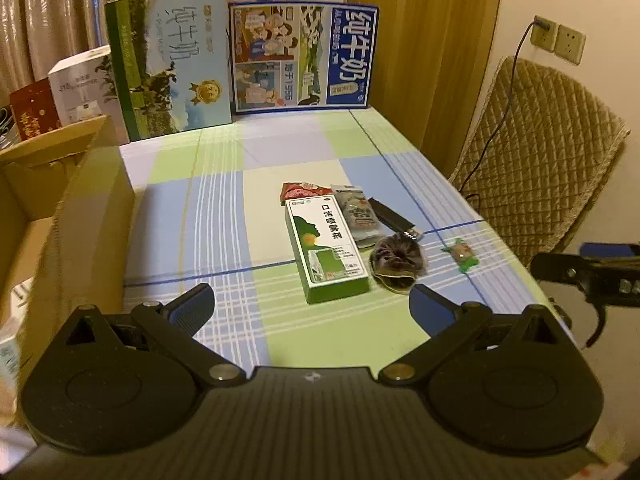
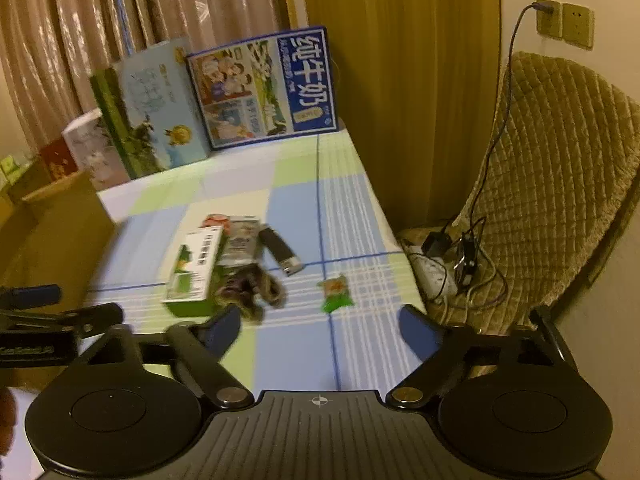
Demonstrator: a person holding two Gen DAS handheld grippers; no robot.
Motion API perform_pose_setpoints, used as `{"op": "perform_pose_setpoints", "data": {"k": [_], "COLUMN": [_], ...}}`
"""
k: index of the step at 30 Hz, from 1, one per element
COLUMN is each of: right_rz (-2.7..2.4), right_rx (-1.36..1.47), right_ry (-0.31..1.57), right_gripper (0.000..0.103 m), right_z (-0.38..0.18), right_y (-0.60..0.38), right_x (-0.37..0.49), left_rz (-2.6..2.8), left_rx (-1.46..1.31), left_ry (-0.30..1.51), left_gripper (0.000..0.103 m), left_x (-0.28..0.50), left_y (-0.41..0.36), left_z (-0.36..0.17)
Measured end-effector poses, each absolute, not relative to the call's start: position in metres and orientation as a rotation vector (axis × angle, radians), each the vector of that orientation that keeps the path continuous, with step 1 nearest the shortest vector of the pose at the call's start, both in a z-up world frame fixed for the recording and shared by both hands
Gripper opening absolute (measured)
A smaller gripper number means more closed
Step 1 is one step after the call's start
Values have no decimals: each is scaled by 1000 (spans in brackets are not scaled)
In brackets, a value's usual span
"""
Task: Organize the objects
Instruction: 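Grasp green spray box with left tool while right tool grasps green-wrapped candy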
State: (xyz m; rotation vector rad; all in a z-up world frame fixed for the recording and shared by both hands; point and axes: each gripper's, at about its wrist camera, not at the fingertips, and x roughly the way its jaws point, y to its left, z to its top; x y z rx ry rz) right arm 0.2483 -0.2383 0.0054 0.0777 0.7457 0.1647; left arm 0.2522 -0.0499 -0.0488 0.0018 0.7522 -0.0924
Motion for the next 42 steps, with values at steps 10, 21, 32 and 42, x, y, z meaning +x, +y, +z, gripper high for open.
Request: {"op": "perform_pose_setpoints", "data": {"k": [10,21,32,42], "right_rz": [199,211,215,212], "right_rx": [-11,-21,-75,-21], "right_ry": [749,804,807,871], "right_gripper": [57,49,31,21], "right_z": [-44,-72,-85,-75], "right_y": [-233,-228,-222,-213], "right_x": [304,333,341,328], "left_rz": [-87,-112,-127,-112], "left_rx": [23,-8,47,49], "left_ry": [768,781,802,842], "left_gripper": [95,93,65,51], "left_x": [293,332,353,304], "left_y": [-50,-52,-65,-57], "left_z": [-86,-111,-122,-120]}}
